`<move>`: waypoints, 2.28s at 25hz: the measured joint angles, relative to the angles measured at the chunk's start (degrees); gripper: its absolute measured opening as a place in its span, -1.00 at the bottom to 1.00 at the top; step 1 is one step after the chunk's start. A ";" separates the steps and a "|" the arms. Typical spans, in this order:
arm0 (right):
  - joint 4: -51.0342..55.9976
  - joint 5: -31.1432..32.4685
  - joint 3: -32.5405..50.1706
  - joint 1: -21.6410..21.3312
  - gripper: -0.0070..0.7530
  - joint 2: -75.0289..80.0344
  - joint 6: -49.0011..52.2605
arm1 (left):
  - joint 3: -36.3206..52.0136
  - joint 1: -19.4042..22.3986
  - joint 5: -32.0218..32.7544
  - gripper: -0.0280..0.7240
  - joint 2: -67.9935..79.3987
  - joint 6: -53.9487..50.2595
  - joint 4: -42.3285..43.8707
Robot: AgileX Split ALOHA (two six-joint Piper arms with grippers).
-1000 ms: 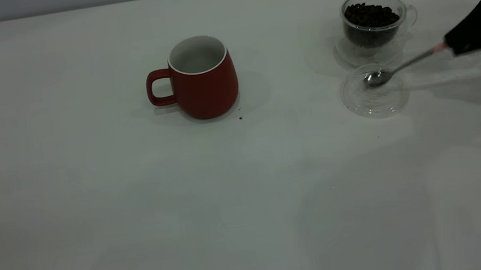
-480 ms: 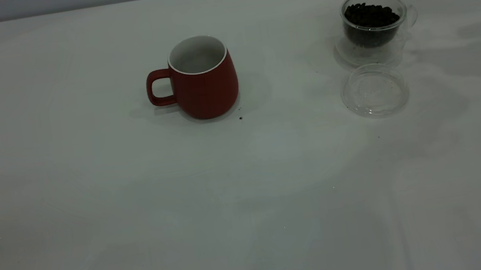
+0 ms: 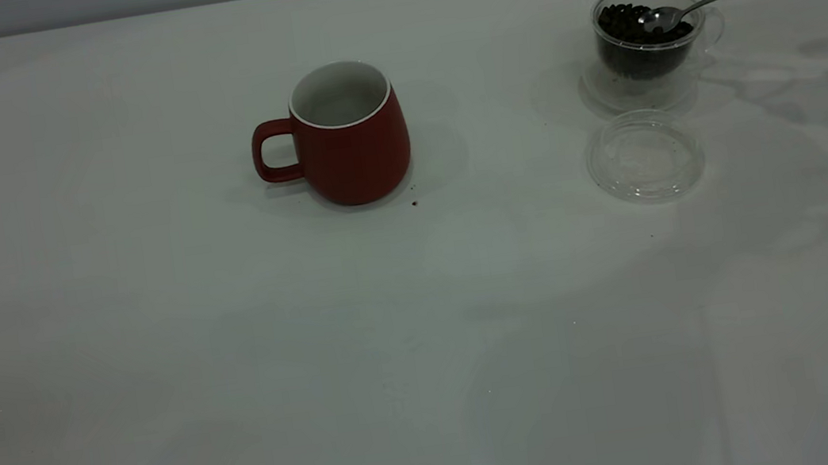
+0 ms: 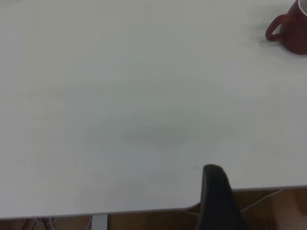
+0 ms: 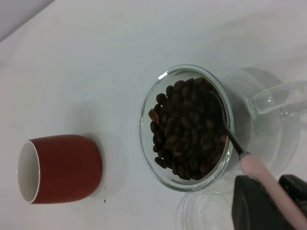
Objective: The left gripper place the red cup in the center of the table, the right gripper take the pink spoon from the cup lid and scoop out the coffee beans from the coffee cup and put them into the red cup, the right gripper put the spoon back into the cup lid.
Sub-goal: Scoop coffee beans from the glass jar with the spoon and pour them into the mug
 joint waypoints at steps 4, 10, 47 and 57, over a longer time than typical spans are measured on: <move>0.17 0.23 0.00 0.00 -0.72 0.07 0.05 | 0.00 0.00 0.00 0.42 0.00 0.05 0.00; 0.30 2.00 0.00 0.00 -0.72 1.47 3.29 | 0.00 0.00 0.00 0.42 0.00 0.05 0.00; 4.47 11.04 0.00 -3.20 -0.72 3.85 11.67 | 0.00 0.00 0.00 0.42 0.00 -0.07 0.00; 3.82 14.22 0.00 -6.24 -0.72 3.85 11.91 | 0.00 0.00 0.00 0.42 0.00 -0.02 0.00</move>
